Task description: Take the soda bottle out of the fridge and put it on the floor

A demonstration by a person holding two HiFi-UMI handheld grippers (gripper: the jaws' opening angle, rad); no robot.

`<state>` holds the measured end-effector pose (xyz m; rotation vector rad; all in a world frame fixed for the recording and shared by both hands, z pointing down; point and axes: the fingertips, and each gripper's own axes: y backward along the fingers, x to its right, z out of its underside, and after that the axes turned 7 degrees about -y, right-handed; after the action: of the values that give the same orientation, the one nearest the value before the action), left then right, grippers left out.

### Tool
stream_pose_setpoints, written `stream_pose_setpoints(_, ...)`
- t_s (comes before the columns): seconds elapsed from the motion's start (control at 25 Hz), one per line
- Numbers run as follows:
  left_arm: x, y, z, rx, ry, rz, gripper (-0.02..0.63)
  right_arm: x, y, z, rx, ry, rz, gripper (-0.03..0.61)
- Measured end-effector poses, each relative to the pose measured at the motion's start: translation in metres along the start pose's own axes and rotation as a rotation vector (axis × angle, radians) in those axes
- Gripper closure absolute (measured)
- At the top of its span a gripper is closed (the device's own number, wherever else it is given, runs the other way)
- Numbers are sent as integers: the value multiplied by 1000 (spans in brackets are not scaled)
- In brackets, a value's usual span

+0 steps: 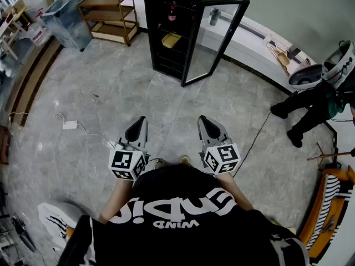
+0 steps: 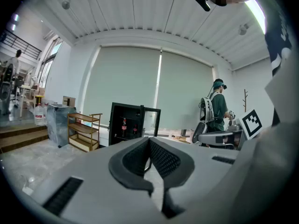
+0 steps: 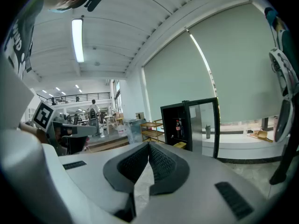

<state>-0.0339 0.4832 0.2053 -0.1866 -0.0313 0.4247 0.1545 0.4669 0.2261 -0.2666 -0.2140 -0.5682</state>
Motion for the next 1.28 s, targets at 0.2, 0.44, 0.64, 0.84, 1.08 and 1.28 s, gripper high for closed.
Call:
stream_pose_setpoints(0.2, -12, -5, -5, -4, -1, -13, 606, 1, -10, -6, 4, -9, 10, 554)
stream_pose_setpoints(0.44, -18, -15, 3, 9, -1, -23, 606, 10, -17, 5, 11, -17, 37, 554)
stream_pose_setpoints(0.64, -16, -29, 4, 9, -5, -2, 606, 14, -21, 6, 25, -44, 26, 554)
stream_pose_setpoints(0.84, -23, -34, 6, 2, -9, 2, 606, 12, -28, 7, 23, -38, 28, 554)
stream_pose_setpoints(1.08, -33, -42, 5, 2, -19, 22, 606, 8, -43, 8, 17, -39, 28, 554)
stream_pose_setpoints(1.28, -45, -53, 2, 22, -33, 45, 606, 9, -59, 7, 27, -20, 41, 554)
